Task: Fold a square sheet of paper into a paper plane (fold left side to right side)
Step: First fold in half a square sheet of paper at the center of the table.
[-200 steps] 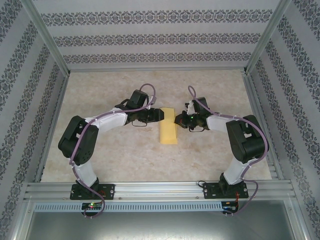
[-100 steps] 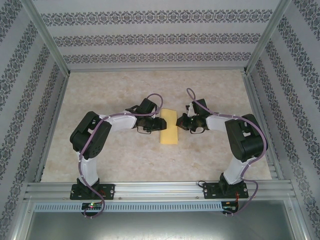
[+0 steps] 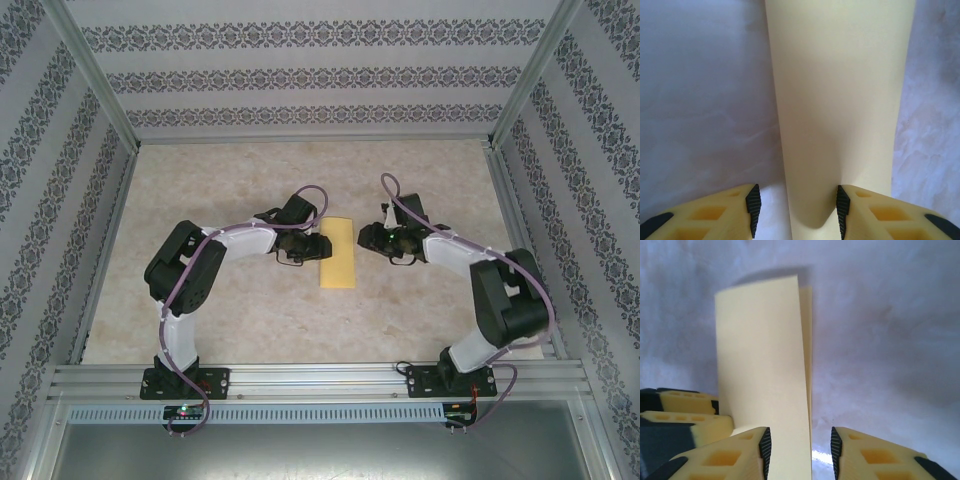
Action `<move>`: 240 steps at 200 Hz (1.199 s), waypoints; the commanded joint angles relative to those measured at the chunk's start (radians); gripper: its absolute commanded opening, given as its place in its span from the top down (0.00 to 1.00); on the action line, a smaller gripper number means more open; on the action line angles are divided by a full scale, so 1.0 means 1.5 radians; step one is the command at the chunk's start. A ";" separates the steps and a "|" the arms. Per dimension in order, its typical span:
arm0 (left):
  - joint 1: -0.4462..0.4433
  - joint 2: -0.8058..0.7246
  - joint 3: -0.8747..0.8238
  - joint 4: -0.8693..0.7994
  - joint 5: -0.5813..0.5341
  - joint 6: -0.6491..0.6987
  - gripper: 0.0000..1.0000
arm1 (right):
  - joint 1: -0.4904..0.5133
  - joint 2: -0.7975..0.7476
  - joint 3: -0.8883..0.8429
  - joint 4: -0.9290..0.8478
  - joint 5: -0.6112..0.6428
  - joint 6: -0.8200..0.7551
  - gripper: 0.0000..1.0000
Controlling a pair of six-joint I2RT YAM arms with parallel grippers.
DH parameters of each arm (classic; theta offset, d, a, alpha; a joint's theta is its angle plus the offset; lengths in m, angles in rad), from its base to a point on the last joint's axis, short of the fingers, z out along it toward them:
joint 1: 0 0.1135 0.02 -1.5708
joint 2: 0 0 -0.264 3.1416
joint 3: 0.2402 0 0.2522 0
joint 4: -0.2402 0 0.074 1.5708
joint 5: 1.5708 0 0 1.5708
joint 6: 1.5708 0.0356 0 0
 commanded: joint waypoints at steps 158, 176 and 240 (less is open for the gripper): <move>-0.026 0.072 0.068 -0.113 -0.042 0.049 0.53 | -0.027 -0.112 -0.079 0.024 0.019 -0.006 0.40; -0.028 0.077 0.074 -0.118 -0.042 0.051 0.53 | -0.027 -0.113 -0.079 0.022 0.016 -0.006 0.40; -0.029 0.089 0.084 -0.126 -0.044 0.043 0.53 | -0.028 -0.118 -0.075 0.014 0.018 -0.008 0.40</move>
